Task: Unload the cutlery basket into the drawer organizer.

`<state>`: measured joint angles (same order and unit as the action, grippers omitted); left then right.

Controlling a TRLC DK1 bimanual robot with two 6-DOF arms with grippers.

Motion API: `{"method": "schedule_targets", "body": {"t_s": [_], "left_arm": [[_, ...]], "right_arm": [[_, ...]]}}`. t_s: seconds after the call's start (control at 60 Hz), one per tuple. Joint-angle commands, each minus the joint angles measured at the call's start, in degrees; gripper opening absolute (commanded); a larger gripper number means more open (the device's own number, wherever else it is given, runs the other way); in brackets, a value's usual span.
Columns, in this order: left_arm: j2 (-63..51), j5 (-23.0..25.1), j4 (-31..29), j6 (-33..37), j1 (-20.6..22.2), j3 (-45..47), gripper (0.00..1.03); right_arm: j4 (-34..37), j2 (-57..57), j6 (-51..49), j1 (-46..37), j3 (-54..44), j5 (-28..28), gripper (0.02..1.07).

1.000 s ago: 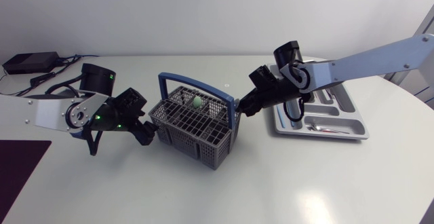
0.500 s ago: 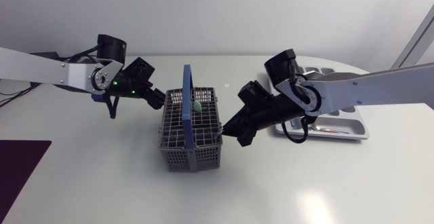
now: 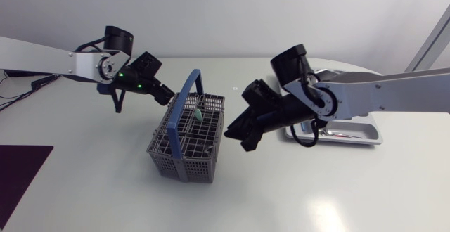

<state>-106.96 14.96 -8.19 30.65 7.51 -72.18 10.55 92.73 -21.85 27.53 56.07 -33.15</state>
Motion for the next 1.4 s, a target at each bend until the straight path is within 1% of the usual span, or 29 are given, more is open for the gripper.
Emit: {"method": "schedule_targets", "body": {"t_s": [0.0,0.067,0.1,0.217,0.267,0.4,0.6,0.717,0.8,0.833,0.85,0.883,0.917,0.95,0.967,0.983,1.017,1.033,1.05,1.083,1.133,1.283,1.383], "left_arm": [[7.82,1.65,-1.92,2.74,-1.88,5.03,0.98],[13.79,2.53,-3.59,5.56,-2.06,9.96,0.98],[16.34,2.79,-4.12,6.52,-2.06,12.15,0.98],[27.59,3.5,-8.43,10.83,-1.44,20.33,0.98],[32.16,4.55,-10.8,12.68,-1.0,23.32,0.98],[41.04,5.17,-16.51,16.98,1.63,29.56,0.98],[48.33,6.92,-24.6,22.7,3.92,33.69,0.98],[49.56,7.45,-27.06,25.42,6.29,36.41,0.98],[49.48,7.54,-27.41,26.21,7.96,38.34,0.97],[49.21,7.54,-27.15,26.47,8.84,39.4,0.94],[49.04,7.54,-26.88,26.39,9.19,39.75,0.92],[48.42,7.54,-26.0,26.39,9.98,40.72,0.87],[47.54,7.54,-24.25,25.95,11.04,41.95,0.77],[46.4,7.28,-22.05,25.42,11.83,43.0,0.65],[45.61,7.19,-20.82,25.24,12.0,43.35,0.55],[45.17,7.19,-20.12,25.16,11.92,43.53,0.49],[43.76,7.19,-18.36,24.72,11.74,43.71,0.3],[42.97,7.19,-17.21,24.54,11.65,43.79,0.19],[42.36,7.19,-16.42,24.54,11.65,43.88,0.17],[40.69,7.19,-15.11,24.54,11.3,44.15,0.17],[38.67,7.19,-14.49,24.8,11.3,44.06,0.17],[33.66,6.04,-7.99,24.45,9.81,44.06,0.17],[32.34,5.69,-5.26,24.1,8.75,43.97,0.17]], "right_arm": [[-0.44,0.26,1.1,-3.36,2.29,0.27,0.5],[-1.49,1.75,1.37,-5.29,3.6,0.27,0.56],[-2.2,2.63,1.54,-6.08,4.22,0.27,0.57],[-4.31,7.03,2.69,-8.46,7.56,0.27,0.57],[-4.66,9.4,2.69,-8.98,9.23,0.27,0.57],[-5.98,15.11,3.65,-9.77,13.71,0.45,0.57],[-6.59,21.88,5.41,-10.39,20.39,0.8,0.57],[-6.5,24.87,5.85,-10.39,23.47,0.89,0.57],[-6.5,26.19,6.2,-10.04,25.14,1.07,0.57],[-6.42,26.63,6.29,-9.86,25.75,1.07,0.55],[-6.33,26.8,6.29,-9.77,26.1,1.15,0.53],[-6.15,27.07,6.38,-9.6,26.72,1.24,0.43],[-5.54,27.42,6.38,-9.51,27.51,1.15,0.35],[-4.92,27.86,6.38,-9.34,28.3,1.15,0.28],[-4.48,28.12,6.38,-9.25,28.83,1.15,0.24],[-4.13,28.3,6.38,-9.16,29.27,1.15,0.22],[-3.69,28.74,6.29,-8.98,29.88,1.07,0.16],[-3.43,28.82,6.29,-8.9,30.15,1.07,0.13],[-3.16,29.09,6.29,-8.81,30.5,1.07,0.1],[-2.46,29.53,6.29,-8.63,31.29,0.89,0.08],[-1.93,29.97,6.29,-8.19,32.17,0.8,0.08],[-0.35,31.02,6.38,-6.79,34.28,0.45,0.08],[1.41,31.46,6.29,-6.35,34.98,-1.13,0.08]]}}
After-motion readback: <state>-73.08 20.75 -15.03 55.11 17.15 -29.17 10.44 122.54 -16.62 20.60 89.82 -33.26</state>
